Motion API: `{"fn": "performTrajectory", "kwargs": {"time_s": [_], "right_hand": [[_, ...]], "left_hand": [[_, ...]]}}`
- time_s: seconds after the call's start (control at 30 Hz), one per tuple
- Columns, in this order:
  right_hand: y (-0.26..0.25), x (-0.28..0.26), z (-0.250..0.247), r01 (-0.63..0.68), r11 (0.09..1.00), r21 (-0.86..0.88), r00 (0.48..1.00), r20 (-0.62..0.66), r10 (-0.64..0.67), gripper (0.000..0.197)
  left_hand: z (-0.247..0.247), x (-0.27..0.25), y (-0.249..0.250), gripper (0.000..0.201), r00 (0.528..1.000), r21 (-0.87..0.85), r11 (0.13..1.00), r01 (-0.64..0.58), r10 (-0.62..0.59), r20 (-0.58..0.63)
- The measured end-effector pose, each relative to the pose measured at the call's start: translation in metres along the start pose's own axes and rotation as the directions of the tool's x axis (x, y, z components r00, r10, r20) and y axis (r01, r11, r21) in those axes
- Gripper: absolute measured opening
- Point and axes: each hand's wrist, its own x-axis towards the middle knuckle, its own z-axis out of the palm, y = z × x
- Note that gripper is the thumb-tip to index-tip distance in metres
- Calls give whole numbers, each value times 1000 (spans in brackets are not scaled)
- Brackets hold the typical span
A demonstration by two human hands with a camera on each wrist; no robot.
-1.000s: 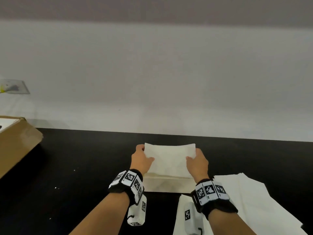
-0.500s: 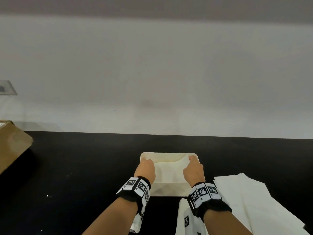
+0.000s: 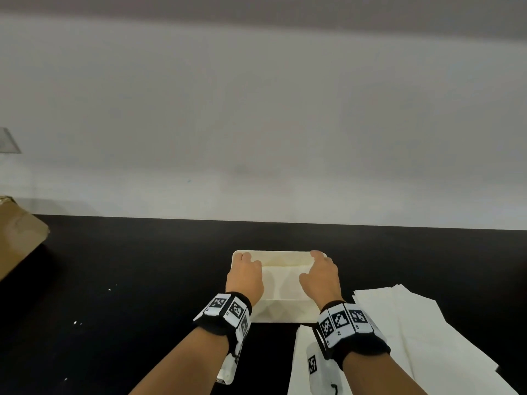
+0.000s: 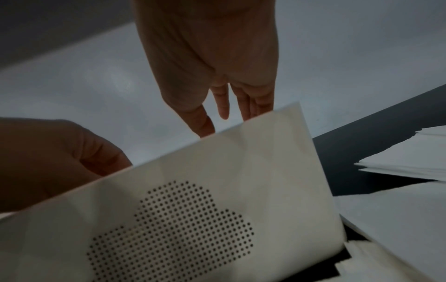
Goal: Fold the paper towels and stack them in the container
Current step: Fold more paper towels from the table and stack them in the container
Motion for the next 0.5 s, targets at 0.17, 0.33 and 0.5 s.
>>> {"fn": "performTrajectory", "kwargs": {"time_s": [0.17,0.33,0.5], "right_hand": [[5,-14,-15,70,996,54,996,-63,-66,42],[19,-39,-33,119,982,145,990,-94,-106,31],[46,-70,-47,80,959,271,995,-83,-59,26]], "left_hand": [[5,-16,9,29,988,-119,992,-39,21,-153],[11,-48,26,29,955,-245,968,-51,-25,-295],[23,-91,39,25,957,-362,929,-73,-37,-288]]}}
